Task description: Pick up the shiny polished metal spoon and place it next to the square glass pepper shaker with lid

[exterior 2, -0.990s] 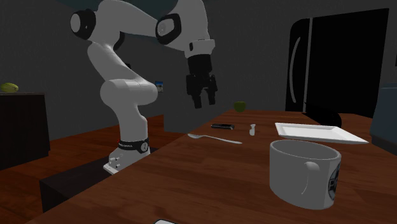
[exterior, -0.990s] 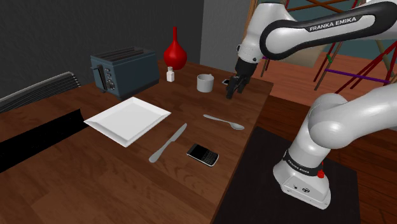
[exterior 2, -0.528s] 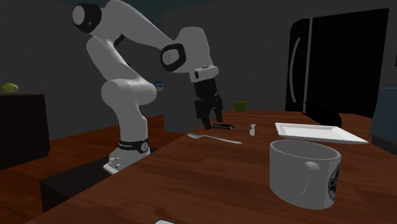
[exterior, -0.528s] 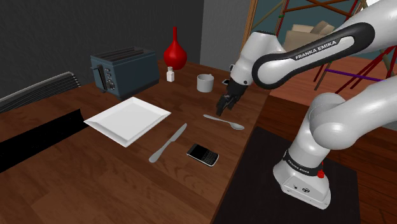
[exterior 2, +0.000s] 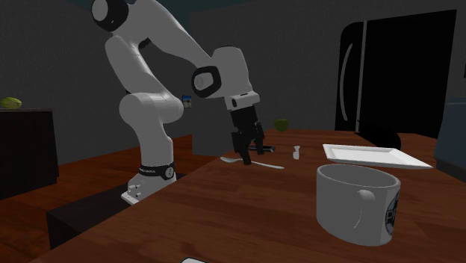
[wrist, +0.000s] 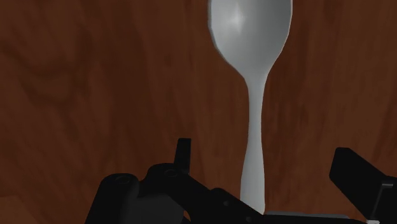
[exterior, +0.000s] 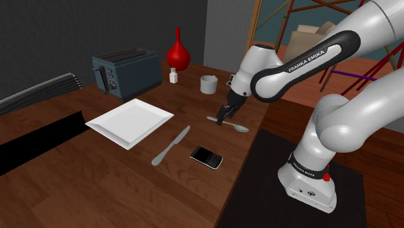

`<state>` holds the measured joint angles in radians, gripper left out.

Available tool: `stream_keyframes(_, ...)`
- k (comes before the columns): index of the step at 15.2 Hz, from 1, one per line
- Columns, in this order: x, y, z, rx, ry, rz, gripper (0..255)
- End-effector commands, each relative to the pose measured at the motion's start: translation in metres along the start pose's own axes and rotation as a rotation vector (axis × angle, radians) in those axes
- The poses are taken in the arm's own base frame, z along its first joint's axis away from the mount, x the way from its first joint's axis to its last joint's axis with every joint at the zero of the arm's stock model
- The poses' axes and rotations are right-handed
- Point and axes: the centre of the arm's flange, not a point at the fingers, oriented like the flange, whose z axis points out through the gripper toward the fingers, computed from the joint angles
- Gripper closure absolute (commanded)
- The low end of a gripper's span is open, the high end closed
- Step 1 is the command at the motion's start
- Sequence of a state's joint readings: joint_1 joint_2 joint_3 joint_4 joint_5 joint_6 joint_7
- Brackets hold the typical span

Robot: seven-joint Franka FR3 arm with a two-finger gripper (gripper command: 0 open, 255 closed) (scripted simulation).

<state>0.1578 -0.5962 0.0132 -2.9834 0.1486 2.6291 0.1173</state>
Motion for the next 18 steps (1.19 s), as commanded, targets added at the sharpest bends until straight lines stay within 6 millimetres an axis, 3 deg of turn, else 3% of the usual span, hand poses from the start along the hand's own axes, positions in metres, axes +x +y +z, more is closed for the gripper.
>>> stream_keyframes(1, 0.000, 0.000, 0.002, 0.000, 0.001, 0.000, 0)
stream_keyframes(6, 0.000, 0.000, 0.002, 0.000, 0.001, 0.000, 0)
stream_keyframes(7, 0.000, 0.000, 0.002, 0.000, 0.001, 0.000, 255)
stream_keyframes(16, 0.000, 0.000, 0.002, 0.000, 0.001, 0.000, 255)
stream_keyframes(18, 0.002, -0.002, -0.009, 0.000, 0.001, 0.000, 255)
